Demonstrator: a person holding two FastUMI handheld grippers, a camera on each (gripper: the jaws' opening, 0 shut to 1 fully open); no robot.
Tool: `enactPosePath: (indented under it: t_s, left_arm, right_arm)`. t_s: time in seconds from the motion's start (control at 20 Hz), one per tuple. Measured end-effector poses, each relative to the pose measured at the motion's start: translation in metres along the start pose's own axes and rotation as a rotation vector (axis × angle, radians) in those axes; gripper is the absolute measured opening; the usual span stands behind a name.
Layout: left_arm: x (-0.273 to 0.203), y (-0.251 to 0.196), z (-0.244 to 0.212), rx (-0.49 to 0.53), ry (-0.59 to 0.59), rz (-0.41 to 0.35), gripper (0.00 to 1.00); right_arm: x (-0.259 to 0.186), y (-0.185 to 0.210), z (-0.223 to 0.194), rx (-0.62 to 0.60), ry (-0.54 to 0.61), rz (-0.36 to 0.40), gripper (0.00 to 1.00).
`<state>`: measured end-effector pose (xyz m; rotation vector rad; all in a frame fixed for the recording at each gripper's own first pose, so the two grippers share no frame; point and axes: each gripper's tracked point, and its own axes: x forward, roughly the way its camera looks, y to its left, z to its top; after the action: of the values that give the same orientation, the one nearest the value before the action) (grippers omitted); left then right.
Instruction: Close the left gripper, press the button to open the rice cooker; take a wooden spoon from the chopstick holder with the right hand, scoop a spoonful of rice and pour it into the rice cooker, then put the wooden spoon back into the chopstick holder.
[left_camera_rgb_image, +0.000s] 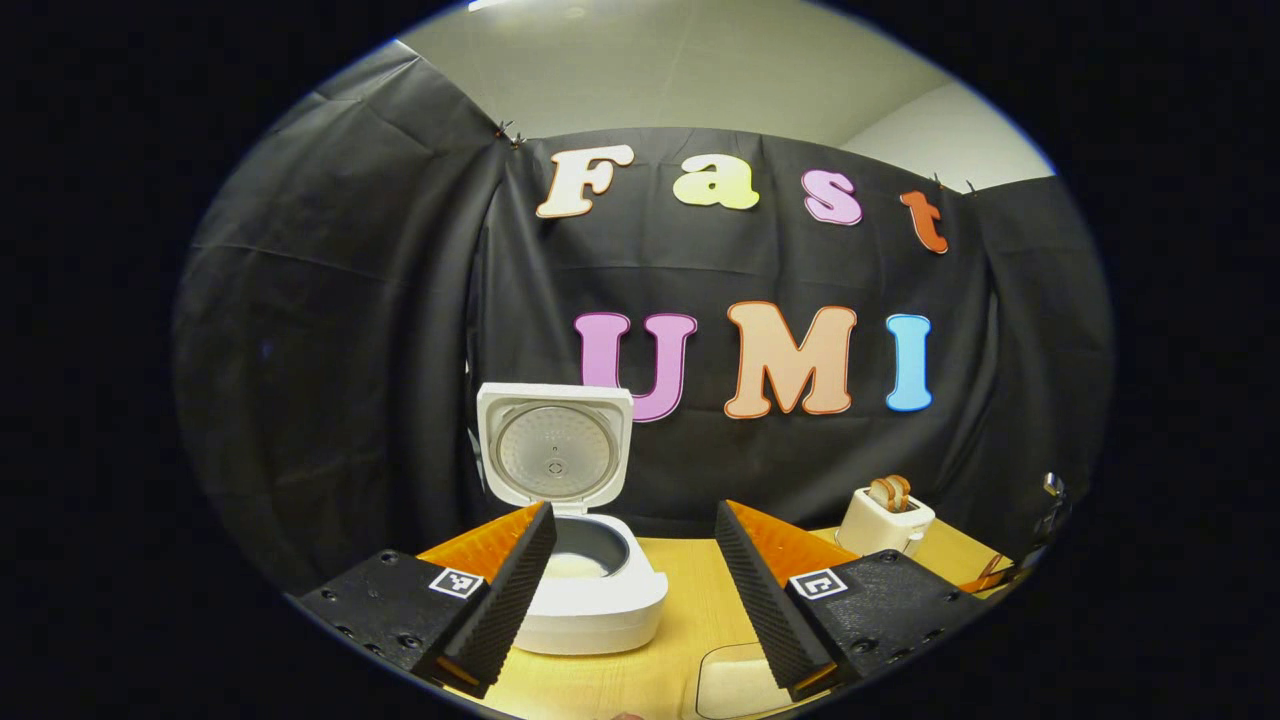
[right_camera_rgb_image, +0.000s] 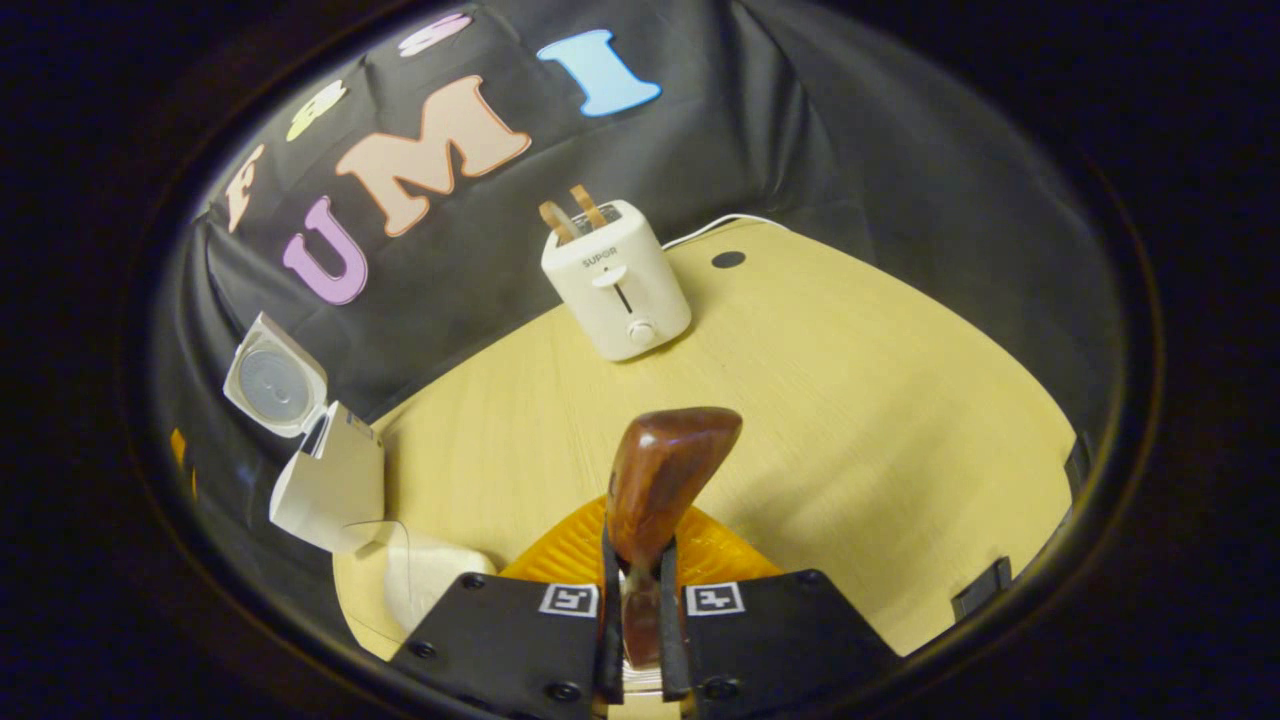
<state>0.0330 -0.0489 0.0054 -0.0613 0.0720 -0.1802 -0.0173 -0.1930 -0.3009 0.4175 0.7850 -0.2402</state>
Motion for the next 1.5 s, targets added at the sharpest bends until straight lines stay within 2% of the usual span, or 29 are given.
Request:
enactPosePath:
  t_s: [0.05,0.1,0.15,0.25,0.35,0.55,0.7,0.75,0.9,1.0,1.05,1.1,1.25,1.35,1.4,1.5]
  left_arm:
    - [0.0,0.001,0.0,-0.001,0.0,0.002,0.95]
    - [-0.001,0.003,0.002,-0.002,-0.003,0.005,0.95]
    - [-0.001,0.004,0.002,-0.003,-0.004,0.005,0.95]
    - [-0.002,0.005,0.003,-0.005,-0.008,0.0,0.92]
    - [-0.001,0.007,0.005,0.002,-0.014,0.001,0.94]
    - [0.0,0.008,0.007,-0.016,-0.021,-0.013,0.92]
    - [0.0,0.011,0.006,-0.023,-0.019,-0.022,0.95]
    - [0.0,0.012,0.006,-0.027,-0.02,-0.027,0.92]
    - [-0.002,0.019,0.007,-0.025,-0.021,-0.03,0.94]
    - [-0.002,0.025,0.007,-0.026,-0.022,-0.033,0.94]
    - [-0.003,0.029,0.006,-0.027,-0.02,-0.031,0.94]
    - [-0.003,0.033,0.006,-0.03,-0.017,-0.028,0.96]
    - [-0.007,0.043,0.002,-0.041,-0.009,-0.024,0.95]
    - [-0.01,0.054,0.001,-0.042,-0.008,-0.014,0.94]
    - [-0.011,0.059,0.002,-0.041,-0.009,-0.008,0.92]
    - [-0.012,0.071,0.001,-0.039,-0.009,0.006,0.94]
  right_arm:
    - [-0.004,-0.004,-0.002,0.003,0.0,-0.019,0.18]
    - [-0.003,-0.002,0.0,0.004,-0.002,-0.021,0.11]
    - [-0.007,-0.001,0.001,-0.002,-0.007,-0.022,0.11]
    - [-0.02,0.009,0.013,-0.031,-0.063,-0.011,0.09]
    - [-0.028,0.017,0.029,-0.047,-0.113,-0.007,0.09]
    - [-0.051,0.033,0.054,-0.076,-0.2,-0.007,0.09]
    - [-0.067,0.05,0.07,-0.073,-0.263,0.009,0.1]
    - [-0.07,0.055,0.071,-0.069,-0.272,0.015,0.1]
    - [-0.082,0.084,0.081,-0.063,-0.323,0.062,0.09]
    - [-0.084,0.101,0.078,-0.069,-0.331,0.081,0.12]
    - [-0.086,0.113,0.075,-0.072,-0.329,0.098,0.09]
    - [-0.087,0.126,0.071,-0.077,-0.328,0.118,0.1]
    - [-0.094,0.168,0.065,-0.099,-0.353,0.195,0.09]
    - [-0.091,0.194,0.049,-0.143,-0.335,0.231,0.12]
    - [-0.089,0.206,0.041,-0.167,-0.328,0.241,0.09]
    - [-0.079,0.227,0.018,-0.213,-0.296,0.258,0.09]
